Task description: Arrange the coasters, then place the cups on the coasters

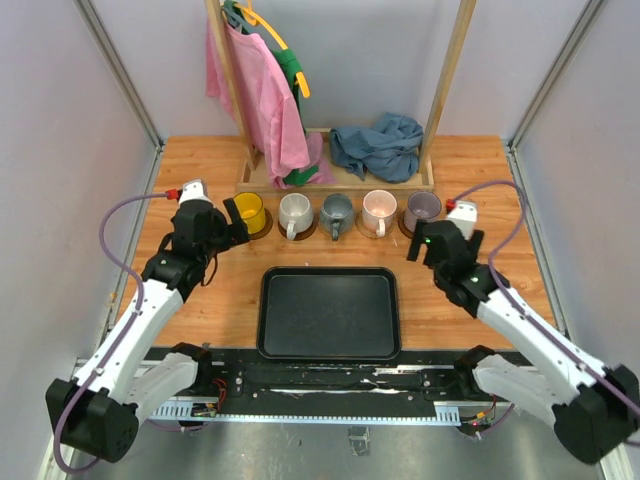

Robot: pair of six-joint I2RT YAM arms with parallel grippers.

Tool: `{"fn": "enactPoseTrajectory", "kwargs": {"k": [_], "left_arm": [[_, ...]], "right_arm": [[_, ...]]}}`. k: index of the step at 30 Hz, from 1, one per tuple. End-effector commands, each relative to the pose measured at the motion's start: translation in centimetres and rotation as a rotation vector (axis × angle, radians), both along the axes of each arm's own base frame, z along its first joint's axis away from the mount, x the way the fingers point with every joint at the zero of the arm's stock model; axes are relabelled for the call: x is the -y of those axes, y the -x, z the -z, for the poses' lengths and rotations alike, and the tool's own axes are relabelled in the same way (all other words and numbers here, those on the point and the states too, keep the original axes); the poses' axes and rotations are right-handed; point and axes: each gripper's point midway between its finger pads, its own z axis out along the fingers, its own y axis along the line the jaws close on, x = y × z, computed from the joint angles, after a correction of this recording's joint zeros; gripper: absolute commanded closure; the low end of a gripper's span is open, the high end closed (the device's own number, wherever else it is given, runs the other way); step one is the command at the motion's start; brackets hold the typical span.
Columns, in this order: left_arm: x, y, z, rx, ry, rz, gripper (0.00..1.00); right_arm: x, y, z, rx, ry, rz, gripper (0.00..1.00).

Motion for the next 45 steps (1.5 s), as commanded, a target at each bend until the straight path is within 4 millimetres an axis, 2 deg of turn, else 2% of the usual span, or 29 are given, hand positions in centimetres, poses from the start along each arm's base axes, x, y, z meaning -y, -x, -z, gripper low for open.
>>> {"fn": "enactPoseTrajectory", "kwargs": {"k": [1, 7, 10, 13, 19, 24, 28, 39, 45], "left_arm": [[-1.8, 1.7, 0.2, -0.029, -0.026, -0.076, 0.0], [-3.3, 3.1, 0.3, -0.063, -0.063, -0.141, 0.0], [-3.8, 3.7, 0.0, -0.025, -0.054, -0.164, 0.0], [-4.4, 4.3, -0.6, 0.024, -0.029, -0.206, 0.0], [-3.8, 5.3, -0.3, 0.037, 0.023, -0.178, 0.0], [-4.1, 6.2, 1.2, -0.031, 0.025, -0.215, 0.0], [-4.4, 6.5, 1.7, -0.029, 0.034, -0.233, 0.0], [-5.1, 7.2, 0.0, 0.088, 0.067, -0.258, 0.0], [-5.8, 7.4, 0.2, 0.058, 0.056, -0.309, 0.0]], "right_arm": [[6.8, 1.8, -1.7, 0.105, 0.045, 0.225, 0.02], [12.6, 6.4, -5.6, 0.307, 0.049, 0.458, 0.02], [14.4, 8.6, -6.5, 0.402, -0.025, 0.557, 0.02], [15.3, 9.9, -7.0, 0.46, -0.071, 0.592, 0.02], [15.6, 10.4, -7.3, 0.477, -0.086, 0.595, 0.01], [15.2, 9.7, -7.4, 0.428, -0.047, 0.588, 0.01], [14.8, 9.1, -7.3, 0.385, -0.018, 0.578, 0.02], [14.3, 8.5, -6.8, 0.355, -0.01, 0.57, 0.02], [14.4, 8.5, -6.7, 0.353, -0.001, 0.575, 0.02]]}}
